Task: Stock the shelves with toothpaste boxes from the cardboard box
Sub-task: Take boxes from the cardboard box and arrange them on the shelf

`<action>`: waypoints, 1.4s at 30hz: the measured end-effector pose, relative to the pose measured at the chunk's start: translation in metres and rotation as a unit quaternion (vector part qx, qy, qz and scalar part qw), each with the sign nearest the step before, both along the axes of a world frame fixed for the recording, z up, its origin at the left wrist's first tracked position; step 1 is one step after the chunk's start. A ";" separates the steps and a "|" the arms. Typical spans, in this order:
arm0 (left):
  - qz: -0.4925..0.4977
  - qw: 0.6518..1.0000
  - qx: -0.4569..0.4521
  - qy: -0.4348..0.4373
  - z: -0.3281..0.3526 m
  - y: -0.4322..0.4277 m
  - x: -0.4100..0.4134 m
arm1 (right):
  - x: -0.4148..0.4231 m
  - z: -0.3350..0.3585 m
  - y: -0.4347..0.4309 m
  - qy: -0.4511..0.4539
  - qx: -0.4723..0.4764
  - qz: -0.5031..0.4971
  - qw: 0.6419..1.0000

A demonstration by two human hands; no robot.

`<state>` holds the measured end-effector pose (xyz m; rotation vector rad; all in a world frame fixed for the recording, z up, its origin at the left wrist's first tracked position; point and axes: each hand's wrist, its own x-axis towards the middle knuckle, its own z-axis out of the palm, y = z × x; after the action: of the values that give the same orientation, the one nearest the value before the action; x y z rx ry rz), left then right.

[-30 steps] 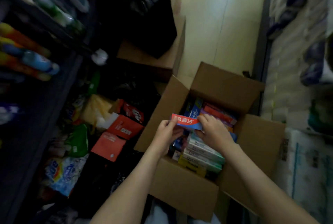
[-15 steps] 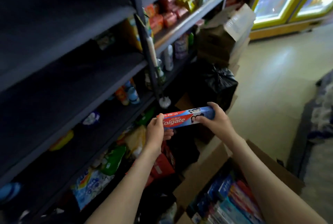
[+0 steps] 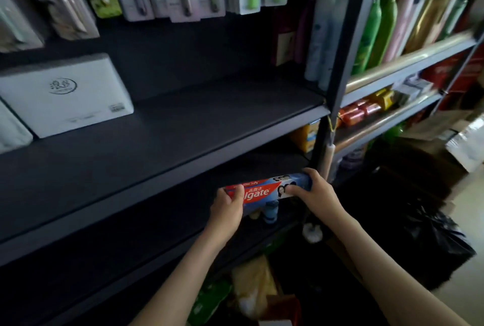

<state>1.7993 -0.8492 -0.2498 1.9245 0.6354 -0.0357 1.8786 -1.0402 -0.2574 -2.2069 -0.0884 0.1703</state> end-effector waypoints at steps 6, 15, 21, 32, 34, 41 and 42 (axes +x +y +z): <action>-0.023 0.994 0.102 0.011 -0.050 0.024 0.052 | 0.061 -0.055 0.037 0.076 0.091 -0.046 0.992; 0.053 0.948 0.314 0.000 -0.129 0.021 0.141 | 0.135 -0.116 0.069 -0.155 -0.185 0.010 0.970; -0.007 0.881 0.468 -0.068 -0.147 0.022 0.186 | 0.159 -0.141 0.072 -0.165 -0.249 0.133 0.945; -0.191 0.865 0.463 -0.015 -0.128 0.005 0.244 | 0.197 -0.137 0.068 -0.183 -0.234 0.125 0.947; -0.197 0.860 0.470 -0.015 -0.129 0.006 0.248 | 0.187 -0.139 0.060 -0.205 -0.231 0.129 0.942; -0.148 0.849 0.489 -0.133 -0.138 -0.039 0.206 | 0.126 -0.156 0.004 -0.291 -0.122 0.057 0.947; -0.161 0.851 0.464 -0.184 -0.146 -0.055 0.185 | 0.111 -0.162 -0.010 -0.301 -0.111 0.041 0.946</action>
<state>1.9843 -0.9047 -0.3960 2.8510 0.0185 0.5063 1.9892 -1.0506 -0.4196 -2.4098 -0.5219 -0.4775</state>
